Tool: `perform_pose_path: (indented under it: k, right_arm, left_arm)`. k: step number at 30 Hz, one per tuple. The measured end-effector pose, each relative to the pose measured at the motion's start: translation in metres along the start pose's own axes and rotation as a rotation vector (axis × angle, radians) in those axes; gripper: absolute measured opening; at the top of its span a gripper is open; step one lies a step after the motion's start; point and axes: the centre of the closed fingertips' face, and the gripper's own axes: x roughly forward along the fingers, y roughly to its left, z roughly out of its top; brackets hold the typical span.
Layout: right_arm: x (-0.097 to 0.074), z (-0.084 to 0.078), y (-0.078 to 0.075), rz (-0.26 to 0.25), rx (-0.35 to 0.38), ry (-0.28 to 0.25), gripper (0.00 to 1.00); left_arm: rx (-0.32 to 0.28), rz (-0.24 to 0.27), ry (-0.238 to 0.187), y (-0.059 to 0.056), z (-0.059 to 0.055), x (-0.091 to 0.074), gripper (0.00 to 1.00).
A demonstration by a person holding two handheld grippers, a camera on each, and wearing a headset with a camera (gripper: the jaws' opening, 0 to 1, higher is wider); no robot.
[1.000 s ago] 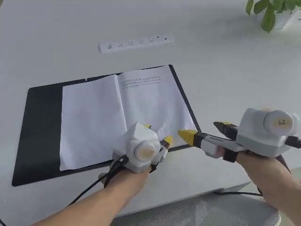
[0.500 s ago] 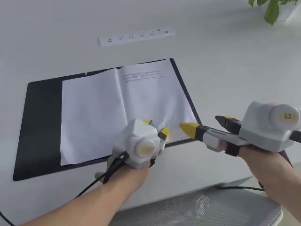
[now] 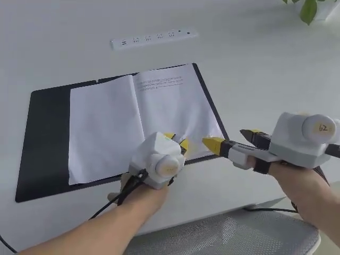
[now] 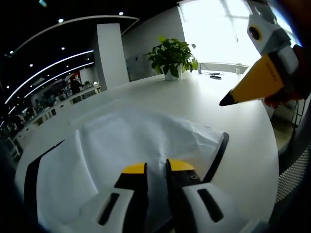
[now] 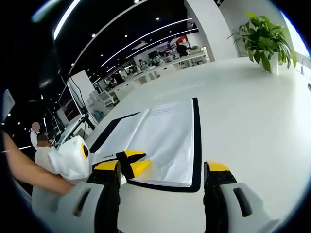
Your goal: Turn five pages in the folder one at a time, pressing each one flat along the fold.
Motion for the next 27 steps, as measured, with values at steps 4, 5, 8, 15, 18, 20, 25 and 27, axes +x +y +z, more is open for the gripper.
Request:
perform_pose_path:
  k: [4,5,8,15,18,20,25,27]
  right_arm:
    - [0.005,-0.002,0.001,0.013,-0.004,0.011,0.65]
    - [0.006,-0.004,0.001,0.016,-0.005,0.014,0.65]
    - [0.008,-0.007,0.002,0.026,-0.002,0.025,0.62]
    - [0.013,-0.008,0.003,0.038,-0.012,0.030,0.57]
    - [0.018,-0.009,0.000,0.042,-0.006,0.033,0.52]
    - [0.021,-0.010,-0.002,0.039,-0.016,0.039,0.50]
    - [0.028,-0.010,-0.007,0.046,0.014,0.045,0.44]
    - [0.030,-0.011,-0.009,0.047,0.025,0.044,0.43]
  left_arm:
    - [0.004,0.010,0.001,0.002,0.000,-0.001,0.09]
    - [0.010,0.011,0.003,0.003,0.000,-0.001,0.09]
    - [0.005,0.013,0.005,0.003,0.000,-0.001,0.08]
    - [-0.027,0.019,0.005,0.003,0.000,0.000,0.04]
    - [-0.023,0.013,0.007,0.003,-0.001,0.001,0.04]
    - [-0.019,0.012,0.007,0.002,-0.001,0.002,0.04]
    - [-0.022,0.012,0.007,0.003,-0.001,0.003,0.04]
    - [-0.023,0.011,0.009,0.002,-0.001,0.003,0.04]
